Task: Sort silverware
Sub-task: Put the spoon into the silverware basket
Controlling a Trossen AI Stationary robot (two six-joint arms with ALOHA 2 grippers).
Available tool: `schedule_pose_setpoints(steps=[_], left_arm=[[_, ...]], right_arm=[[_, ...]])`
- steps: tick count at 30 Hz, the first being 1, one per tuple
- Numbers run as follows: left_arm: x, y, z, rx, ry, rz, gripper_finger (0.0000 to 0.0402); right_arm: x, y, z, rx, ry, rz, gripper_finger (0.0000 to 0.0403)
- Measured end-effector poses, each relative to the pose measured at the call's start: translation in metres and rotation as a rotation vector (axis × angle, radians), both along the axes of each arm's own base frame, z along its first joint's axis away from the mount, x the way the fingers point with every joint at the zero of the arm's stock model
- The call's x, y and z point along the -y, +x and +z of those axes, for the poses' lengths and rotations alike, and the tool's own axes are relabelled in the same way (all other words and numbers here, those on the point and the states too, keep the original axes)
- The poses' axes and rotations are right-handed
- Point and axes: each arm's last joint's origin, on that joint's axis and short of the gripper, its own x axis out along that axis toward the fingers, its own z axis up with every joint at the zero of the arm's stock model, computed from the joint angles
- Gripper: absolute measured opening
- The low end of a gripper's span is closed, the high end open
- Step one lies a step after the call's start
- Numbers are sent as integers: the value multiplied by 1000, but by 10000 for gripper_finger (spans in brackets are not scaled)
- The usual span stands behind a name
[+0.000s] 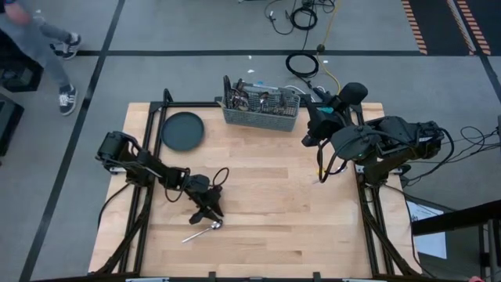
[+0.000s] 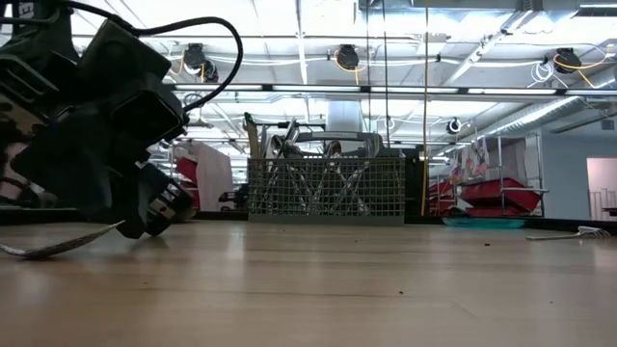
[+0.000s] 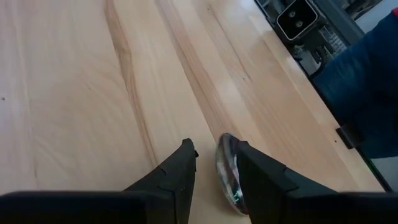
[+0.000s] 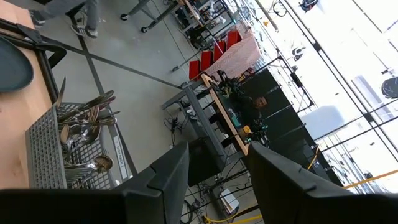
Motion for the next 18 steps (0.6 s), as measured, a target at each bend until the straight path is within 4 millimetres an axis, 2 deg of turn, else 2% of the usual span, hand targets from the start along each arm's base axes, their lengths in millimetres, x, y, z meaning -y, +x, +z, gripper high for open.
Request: schedule_pose_setpoints(steps=[14, 18], left_arm=[[2, 0, -1, 13, 9, -33, 123], [3, -1, -1, 13, 5, -52, 100]], right_arm=[[0, 0, 0, -6, -4, 1, 153], [0, 0, 0, -11, -6, 1, 153]])
